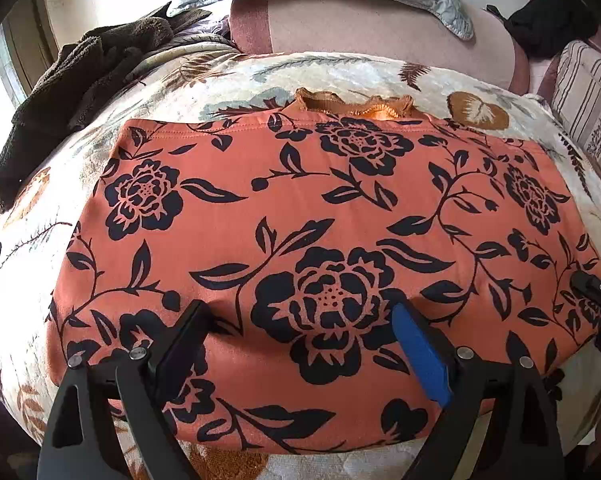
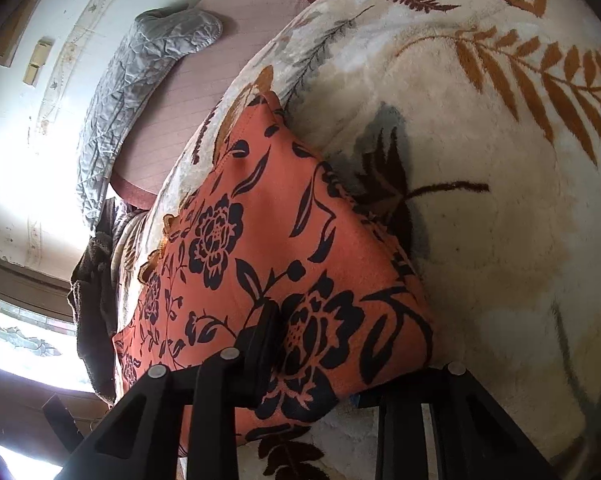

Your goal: Fold small clothes

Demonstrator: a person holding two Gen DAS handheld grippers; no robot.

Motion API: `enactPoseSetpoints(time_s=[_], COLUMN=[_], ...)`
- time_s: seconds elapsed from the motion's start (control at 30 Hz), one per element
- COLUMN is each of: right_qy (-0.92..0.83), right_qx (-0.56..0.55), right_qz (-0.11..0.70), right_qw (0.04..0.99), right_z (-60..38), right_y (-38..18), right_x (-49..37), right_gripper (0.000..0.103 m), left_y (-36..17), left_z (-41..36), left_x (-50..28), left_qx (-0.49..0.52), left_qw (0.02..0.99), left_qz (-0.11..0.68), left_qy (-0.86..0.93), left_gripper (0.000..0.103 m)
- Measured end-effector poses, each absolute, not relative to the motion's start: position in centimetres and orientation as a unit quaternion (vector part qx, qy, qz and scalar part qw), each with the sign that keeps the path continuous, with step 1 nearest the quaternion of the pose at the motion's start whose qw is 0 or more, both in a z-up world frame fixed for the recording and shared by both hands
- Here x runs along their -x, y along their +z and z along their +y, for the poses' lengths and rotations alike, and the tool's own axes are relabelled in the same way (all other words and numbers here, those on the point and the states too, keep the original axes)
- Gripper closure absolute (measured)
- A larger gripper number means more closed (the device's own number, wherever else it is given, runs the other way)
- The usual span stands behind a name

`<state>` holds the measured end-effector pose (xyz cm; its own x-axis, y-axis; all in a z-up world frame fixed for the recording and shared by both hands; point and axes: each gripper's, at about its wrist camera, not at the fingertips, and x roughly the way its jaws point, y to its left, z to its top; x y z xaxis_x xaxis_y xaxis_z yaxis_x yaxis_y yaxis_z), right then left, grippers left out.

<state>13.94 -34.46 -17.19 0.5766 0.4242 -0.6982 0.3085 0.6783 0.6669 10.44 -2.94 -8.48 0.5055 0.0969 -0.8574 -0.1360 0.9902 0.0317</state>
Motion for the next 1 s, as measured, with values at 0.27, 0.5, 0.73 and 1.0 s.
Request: enactPoseSetpoints(time_s=[0.27, 0.5, 0.73, 1.0], right_qy=[0.049, 0.068, 0.181, 0.213], right_qx=[-0.379, -0.165, 0.024, 0.022], right_qz=[0.467, 0.396, 0.358, 0.427], right_qw=[0.797, 0.901, 0.916, 0.879], right_z=[-33.4, -24.8, -9.0, -4.9], right_y=[-16.7, -6.4, -5.5, -11.9], right_x=[-15.2, -14.7, -12.1, -12.5], right_gripper=[0.090, 0.093, 0.093, 0.093], left_y=[-10.0, -6.4, -1.4, -6.5], left_z=[-4.3, 0.7, 12.4, 13.0], left_x=[-10.4, -9.2, -7.9, -13.8], left_qx=[-0.037, 0.064, 0.244, 0.333], left_qw=[0.869, 0.885, 0.886, 0.817], left_qz=[0.488, 0.459, 0.395, 0.465], left_qy=[0.073, 0.043, 0.010, -0.076], left_gripper=[0.007, 0.008, 0.008, 0.011])
